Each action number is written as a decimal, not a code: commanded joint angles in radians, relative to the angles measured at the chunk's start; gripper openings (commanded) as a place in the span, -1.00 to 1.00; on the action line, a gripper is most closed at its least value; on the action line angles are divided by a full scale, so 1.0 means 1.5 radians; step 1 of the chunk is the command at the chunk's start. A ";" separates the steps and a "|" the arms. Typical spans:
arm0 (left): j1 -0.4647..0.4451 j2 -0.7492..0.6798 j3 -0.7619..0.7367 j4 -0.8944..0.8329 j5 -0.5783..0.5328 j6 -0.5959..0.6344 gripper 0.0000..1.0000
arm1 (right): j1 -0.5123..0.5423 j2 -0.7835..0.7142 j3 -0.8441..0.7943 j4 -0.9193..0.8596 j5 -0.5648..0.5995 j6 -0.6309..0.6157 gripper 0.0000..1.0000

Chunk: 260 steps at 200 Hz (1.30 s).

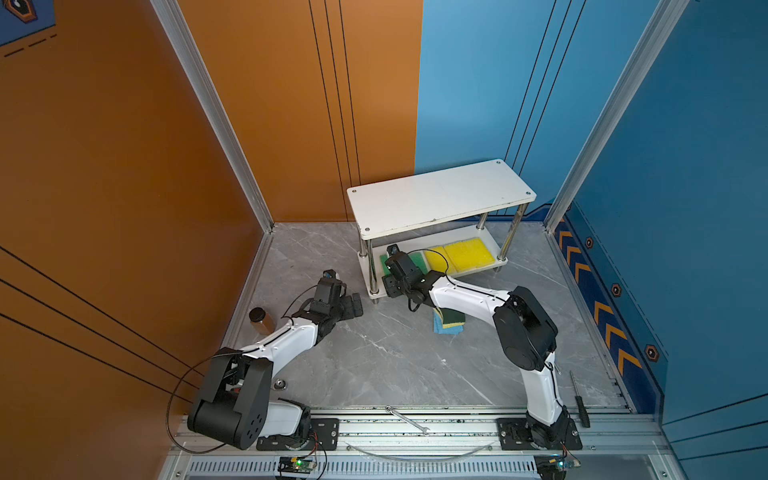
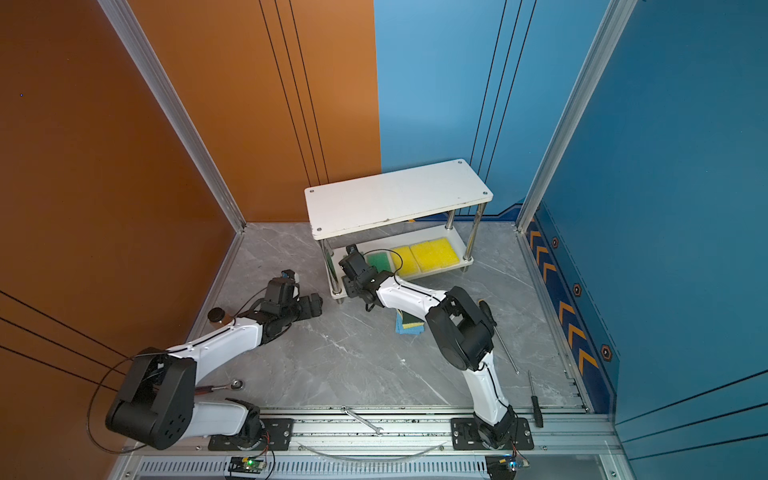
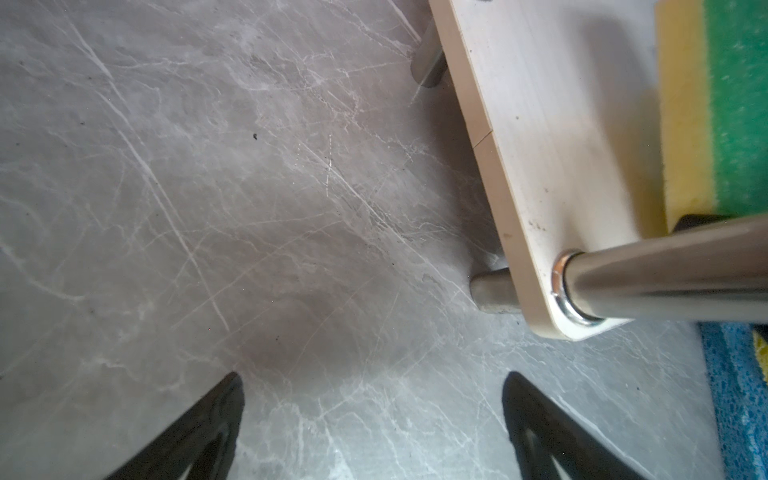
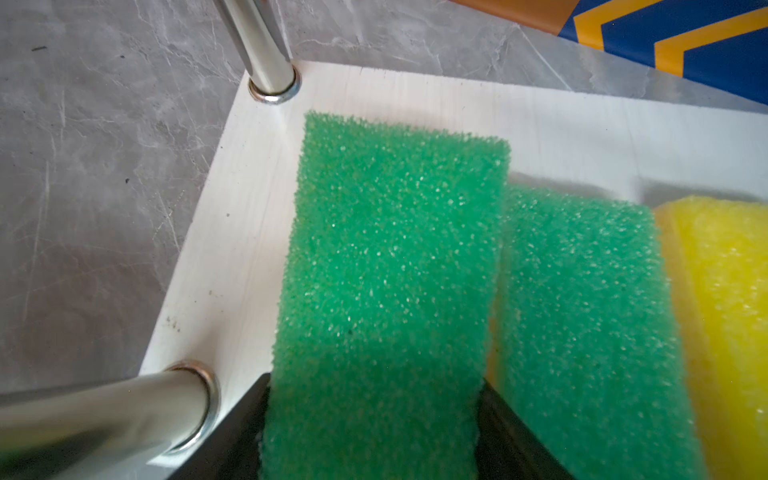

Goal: Place and organize the cleaning sponges onto the shelf
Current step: 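Lower the green-yellow sponge onto the lower tier beside the green sponge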

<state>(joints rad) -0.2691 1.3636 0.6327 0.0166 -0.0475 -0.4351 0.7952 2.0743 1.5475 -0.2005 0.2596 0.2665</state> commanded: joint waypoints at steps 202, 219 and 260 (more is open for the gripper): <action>0.005 0.007 0.017 -0.011 0.001 0.008 0.95 | 0.000 0.004 0.010 -0.011 0.011 -0.007 0.53; 0.005 0.007 0.016 -0.011 0.000 0.008 0.95 | 0.002 0.003 0.008 -0.010 0.011 -0.008 0.53; 0.005 0.005 0.016 -0.011 0.001 0.008 0.95 | 0.006 -0.019 0.006 -0.007 0.011 -0.016 0.54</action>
<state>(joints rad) -0.2684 1.3636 0.6331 0.0101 -0.0475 -0.4351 0.7975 2.0872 1.5486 -0.1978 0.2600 0.2623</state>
